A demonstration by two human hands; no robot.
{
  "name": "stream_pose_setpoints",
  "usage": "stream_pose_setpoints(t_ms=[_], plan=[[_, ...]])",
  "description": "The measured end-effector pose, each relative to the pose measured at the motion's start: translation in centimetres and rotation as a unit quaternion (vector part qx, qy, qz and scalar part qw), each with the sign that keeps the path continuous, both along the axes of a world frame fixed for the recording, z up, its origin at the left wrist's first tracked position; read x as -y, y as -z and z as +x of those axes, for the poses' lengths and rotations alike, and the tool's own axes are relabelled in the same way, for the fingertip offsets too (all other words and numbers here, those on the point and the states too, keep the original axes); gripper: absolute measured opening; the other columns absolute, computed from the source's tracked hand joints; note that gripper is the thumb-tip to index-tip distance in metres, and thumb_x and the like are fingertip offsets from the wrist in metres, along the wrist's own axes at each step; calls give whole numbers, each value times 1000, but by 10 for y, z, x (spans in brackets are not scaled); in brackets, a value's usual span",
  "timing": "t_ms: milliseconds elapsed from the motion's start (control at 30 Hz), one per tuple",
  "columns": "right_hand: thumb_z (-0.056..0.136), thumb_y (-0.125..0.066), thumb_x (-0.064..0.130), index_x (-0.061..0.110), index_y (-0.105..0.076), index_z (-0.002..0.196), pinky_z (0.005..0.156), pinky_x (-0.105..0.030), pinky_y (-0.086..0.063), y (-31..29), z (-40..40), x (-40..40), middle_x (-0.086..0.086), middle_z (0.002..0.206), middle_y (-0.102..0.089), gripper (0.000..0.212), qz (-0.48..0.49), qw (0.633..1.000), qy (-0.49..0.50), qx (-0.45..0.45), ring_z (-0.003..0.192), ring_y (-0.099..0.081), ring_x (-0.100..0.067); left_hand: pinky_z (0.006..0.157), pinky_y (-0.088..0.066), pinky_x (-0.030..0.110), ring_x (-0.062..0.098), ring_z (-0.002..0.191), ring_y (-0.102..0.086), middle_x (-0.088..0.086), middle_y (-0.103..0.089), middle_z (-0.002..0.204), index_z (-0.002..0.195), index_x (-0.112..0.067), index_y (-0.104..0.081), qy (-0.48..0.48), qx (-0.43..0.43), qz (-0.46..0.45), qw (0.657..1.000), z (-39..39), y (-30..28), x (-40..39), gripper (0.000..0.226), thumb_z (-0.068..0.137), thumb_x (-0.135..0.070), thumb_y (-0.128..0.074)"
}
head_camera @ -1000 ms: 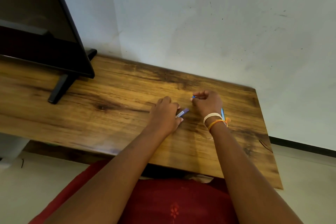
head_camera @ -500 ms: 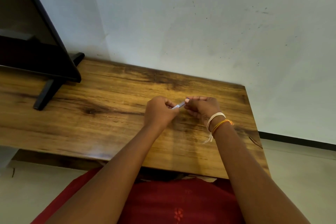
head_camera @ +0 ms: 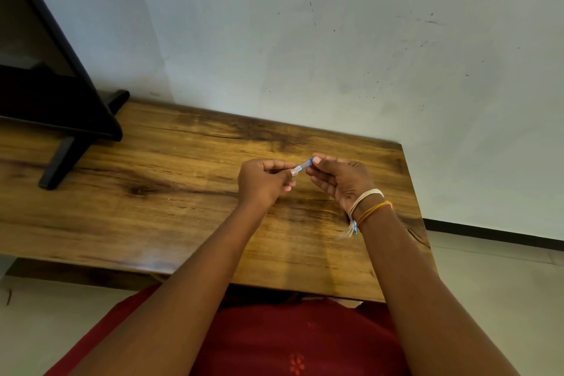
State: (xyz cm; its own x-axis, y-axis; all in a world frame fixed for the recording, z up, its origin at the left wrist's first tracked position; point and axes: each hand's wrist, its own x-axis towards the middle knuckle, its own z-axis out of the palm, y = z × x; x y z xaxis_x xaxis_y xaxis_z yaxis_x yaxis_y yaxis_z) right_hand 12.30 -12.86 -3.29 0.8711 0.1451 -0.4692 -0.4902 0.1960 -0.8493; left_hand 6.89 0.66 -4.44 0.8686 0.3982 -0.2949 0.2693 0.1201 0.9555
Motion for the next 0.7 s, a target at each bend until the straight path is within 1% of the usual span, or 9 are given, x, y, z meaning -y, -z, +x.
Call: stream_pose_setpoints(t_ms=[100,267,333,433,533,700], plan=[[84,-66,-3,0,-70,89,61,-23,-60,-1,-1,2,-8,70,-73,7,-10,1000,-6,10,58,-71,-13,65,-59,26,18,68,-70,13,-73,78,82,-10,-73,-10,-3,-19,1000,0,-1,1,8,79,-3,-72],[85,-65,-3,-3,-69,95,64,-23,-60,-4,-1,4,-8,69,-73,11,-12,999,-12,29,59,-71,-12,68,-59,24,19,69,-70,14,-72,79,85,-3,-72,-26,4,-78,997,-2,-3,4,8,78,0,-72],[85,-64,-4,-5,-68,98,64,-23,-59,-4,0,5,-10,73,-73,14,-17,999,-14,43,59,-71,-11,71,-60,26,21,72,-70,17,-72,82,89,0,-71,-37,7,-107,994,-2,-3,4,11,78,1,-72],[86,-63,-4,-6,-68,102,67,-23,-59,-4,0,5,-14,82,-70,17,-54,995,-29,79,60,-70,-9,73,-60,27,23,74,-71,19,-72,84,88,-1,-70,-56,11,-148,987,-2,-4,3,11,77,2,-72],[87,-63,-3,-7,-67,107,68,-22,-59,-4,0,6,-15,84,-69,21,-91,989,-39,113,62,-70,-9,72,-60,27,23,73,-71,19,-72,84,87,-2,-71,-60,15,-157,986,-3,-5,4,11,77,3,-73],[86,-63,-5,-10,-66,108,66,-20,-58,-6,1,3,-15,83,-69,22,-124,982,-53,132,58,-69,-7,67,-60,24,18,68,-72,16,-73,81,85,-3,-71,-57,16,-145,988,-3,-5,-2,11,76,2,-74]])
